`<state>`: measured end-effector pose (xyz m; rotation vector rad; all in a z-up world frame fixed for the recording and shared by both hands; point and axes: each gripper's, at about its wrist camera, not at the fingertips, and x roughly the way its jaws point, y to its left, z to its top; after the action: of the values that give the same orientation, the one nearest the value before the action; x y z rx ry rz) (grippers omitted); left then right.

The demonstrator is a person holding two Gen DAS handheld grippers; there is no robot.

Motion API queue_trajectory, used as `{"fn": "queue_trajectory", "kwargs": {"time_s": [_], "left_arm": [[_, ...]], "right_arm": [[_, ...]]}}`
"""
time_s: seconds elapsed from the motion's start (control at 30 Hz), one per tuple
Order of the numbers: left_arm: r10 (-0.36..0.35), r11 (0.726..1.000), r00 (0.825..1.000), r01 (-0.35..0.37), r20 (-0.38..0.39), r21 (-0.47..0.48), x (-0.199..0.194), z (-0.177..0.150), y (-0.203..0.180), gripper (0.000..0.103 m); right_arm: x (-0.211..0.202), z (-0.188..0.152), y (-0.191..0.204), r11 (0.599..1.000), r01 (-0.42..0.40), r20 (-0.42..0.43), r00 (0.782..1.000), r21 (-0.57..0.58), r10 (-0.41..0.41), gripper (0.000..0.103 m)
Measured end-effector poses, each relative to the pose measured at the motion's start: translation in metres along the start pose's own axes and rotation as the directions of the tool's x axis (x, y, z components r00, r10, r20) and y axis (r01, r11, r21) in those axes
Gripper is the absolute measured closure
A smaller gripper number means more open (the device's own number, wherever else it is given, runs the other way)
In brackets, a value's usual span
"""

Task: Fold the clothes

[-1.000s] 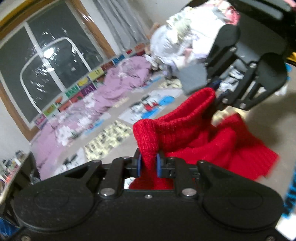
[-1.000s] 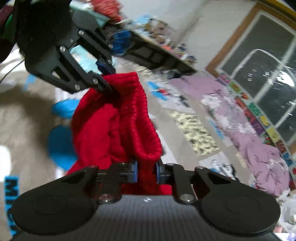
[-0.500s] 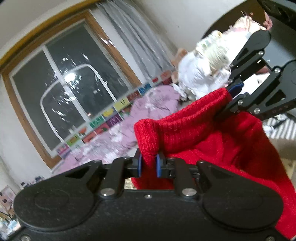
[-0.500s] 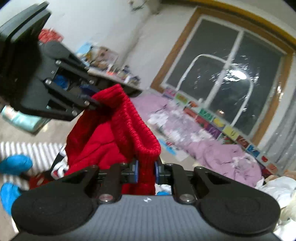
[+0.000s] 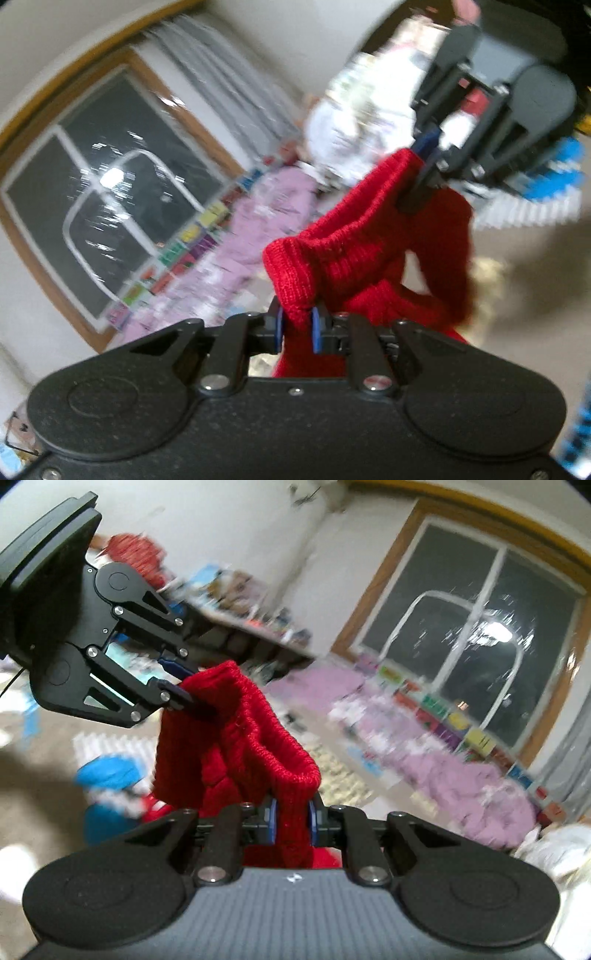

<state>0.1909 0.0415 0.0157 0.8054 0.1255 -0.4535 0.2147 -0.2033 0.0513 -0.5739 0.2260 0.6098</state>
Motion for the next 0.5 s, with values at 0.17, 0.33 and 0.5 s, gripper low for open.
{"fn": "queue_trajectory", "kwargs": {"time_s": [0.17,0.33,0.5], "left_arm": [[-0.1,0.99,0.991,0.108,-0.088,0.087,-0.03,-0.025,-0.059,0.09],[-0.164,0.966,0.974,0.191,-0.155,0.173,-0.051,-0.043,-0.098,0.09],[-0.19,0.932,0.962,0.24,-0.198,0.273,-0.077,-0.054,-0.125,0.09]], "right_arm": [[-0.015,-0.027,0.063,0.991,-0.112,-0.131,0.986,-0.068,0.102,0.085],[-0.024,-0.046,0.131,0.966,-0.217,-0.245,0.953,-0.142,0.178,0.085],[-0.04,-0.048,0.174,0.935,-0.29,-0.309,0.925,-0.204,0.22,0.085]]}}
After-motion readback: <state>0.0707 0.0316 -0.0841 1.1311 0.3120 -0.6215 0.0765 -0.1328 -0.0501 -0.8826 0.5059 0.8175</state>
